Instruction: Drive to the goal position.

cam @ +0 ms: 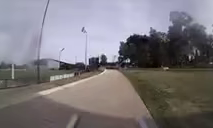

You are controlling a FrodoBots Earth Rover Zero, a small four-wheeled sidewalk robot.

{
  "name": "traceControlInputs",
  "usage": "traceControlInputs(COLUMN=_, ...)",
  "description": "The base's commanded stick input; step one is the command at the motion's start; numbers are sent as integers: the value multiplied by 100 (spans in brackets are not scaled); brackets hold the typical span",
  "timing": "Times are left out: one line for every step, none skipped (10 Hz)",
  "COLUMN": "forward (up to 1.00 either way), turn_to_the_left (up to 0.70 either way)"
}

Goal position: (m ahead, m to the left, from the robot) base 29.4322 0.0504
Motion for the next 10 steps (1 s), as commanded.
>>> traceControlInputs(forward=100, turn_to_the_left=-40)
traceControlInputs(forward=100, turn_to_the_left=-40)
traceControlInputs(forward=100, turn_to_the_left=-38)
traceControlInputs(forward=100, turn_to_the_left=-36)
traceControlInputs(forward=100, turn_to_the_left=0)
traceControlInputs(forward=100, turn_to_the_left=0)
traceControlInputs(forward=100, turn_to_the_left=0)
traceControlInputs(forward=100, turn_to_the_left=0)
traceControlInputs(forward=100, turn_to_the_left=0)
traceControlInputs(forward=100, turn_to_the_left=0)
